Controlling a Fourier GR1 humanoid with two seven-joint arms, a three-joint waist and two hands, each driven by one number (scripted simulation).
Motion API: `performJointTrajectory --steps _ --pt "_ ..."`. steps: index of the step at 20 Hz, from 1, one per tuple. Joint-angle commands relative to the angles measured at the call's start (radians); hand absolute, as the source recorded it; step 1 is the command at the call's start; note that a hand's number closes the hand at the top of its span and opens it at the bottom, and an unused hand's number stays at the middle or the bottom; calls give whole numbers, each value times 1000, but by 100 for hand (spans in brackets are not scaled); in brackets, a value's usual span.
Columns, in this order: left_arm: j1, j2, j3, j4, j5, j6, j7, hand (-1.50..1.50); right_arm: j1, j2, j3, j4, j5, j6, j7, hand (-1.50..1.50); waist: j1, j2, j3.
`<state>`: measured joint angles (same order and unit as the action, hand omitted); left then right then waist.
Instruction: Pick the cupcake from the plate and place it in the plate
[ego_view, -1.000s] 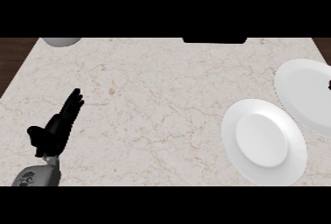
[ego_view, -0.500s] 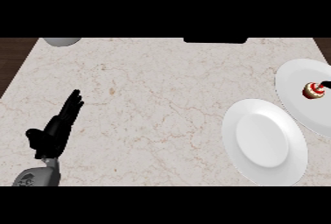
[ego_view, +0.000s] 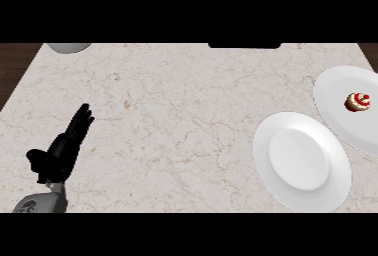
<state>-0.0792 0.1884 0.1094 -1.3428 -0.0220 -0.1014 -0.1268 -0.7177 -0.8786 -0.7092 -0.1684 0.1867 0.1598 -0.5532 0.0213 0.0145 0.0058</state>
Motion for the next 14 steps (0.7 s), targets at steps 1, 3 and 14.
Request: performJointTrajectory --steps 1,3,14 --pt "-1 7 -3 -28 6 -14 6 0 108 -66 -59 34 -58 127 -57 -150 5 4 3" --pt "29 -24 -21 -36 -2 4 20 0 182 -84 -75 31 -76 192 -127 -150 -2 1 3" --pt "5 -25 -17 -11 -12 12 -7 0 330 -141 -48 -2 -49 348 -256 -150 3 4 7"
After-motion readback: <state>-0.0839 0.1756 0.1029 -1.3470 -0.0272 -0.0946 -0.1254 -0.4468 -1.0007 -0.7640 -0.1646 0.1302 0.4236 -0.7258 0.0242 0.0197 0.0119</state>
